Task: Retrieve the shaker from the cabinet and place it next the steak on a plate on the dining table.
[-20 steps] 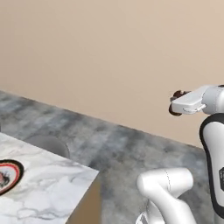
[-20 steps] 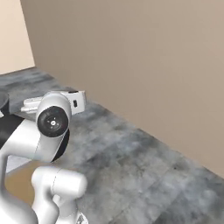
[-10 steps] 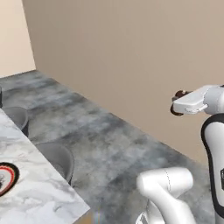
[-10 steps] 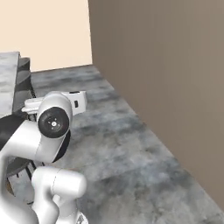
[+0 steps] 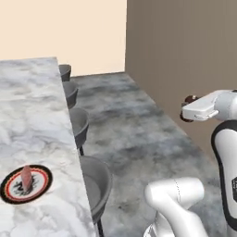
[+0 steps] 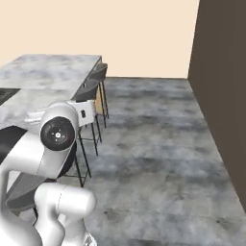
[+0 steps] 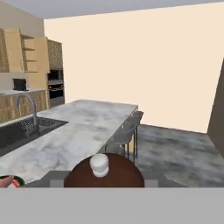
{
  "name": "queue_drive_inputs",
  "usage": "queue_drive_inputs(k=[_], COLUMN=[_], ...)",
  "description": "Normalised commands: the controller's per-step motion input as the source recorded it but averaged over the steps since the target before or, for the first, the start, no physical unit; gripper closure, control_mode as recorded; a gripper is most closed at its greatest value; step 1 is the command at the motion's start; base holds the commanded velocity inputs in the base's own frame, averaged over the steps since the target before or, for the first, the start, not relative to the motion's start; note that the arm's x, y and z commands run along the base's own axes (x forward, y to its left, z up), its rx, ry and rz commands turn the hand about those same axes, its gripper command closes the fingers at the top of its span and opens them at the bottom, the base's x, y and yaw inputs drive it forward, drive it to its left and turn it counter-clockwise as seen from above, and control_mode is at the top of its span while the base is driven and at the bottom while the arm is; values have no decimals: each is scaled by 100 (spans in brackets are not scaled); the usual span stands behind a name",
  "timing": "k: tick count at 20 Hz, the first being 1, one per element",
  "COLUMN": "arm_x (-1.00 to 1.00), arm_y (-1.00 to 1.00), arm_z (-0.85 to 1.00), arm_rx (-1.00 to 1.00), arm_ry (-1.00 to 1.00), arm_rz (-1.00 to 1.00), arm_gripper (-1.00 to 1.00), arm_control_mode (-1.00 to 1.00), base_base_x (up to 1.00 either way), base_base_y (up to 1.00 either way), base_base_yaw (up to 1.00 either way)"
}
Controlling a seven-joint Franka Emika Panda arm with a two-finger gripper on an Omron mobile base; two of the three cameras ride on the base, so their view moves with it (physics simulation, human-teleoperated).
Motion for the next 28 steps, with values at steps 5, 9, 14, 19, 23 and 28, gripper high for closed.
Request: queue_drive_inputs(k=[5,9,14,19,23,28], arm_x=[0,0,0,0,0,0], arm_y=[0,0,0,0,0,0], arm_z=[0,0,0,0,0,0], arm_rx=[0,0,0,0,0,0], arm_ry=[0,0,0,0,0,0], arm_rz=[0,0,0,0,0,0], arm_gripper=[100,100,100,100,100,100], arm_control_mode=[100,100,100,100,100,100], base_base_x=[100,100,100,100,100,100], base_base_y=[-13,-13,-14,-29,-33,-44], base_base_yaw=[76,77,77,72,70,65])
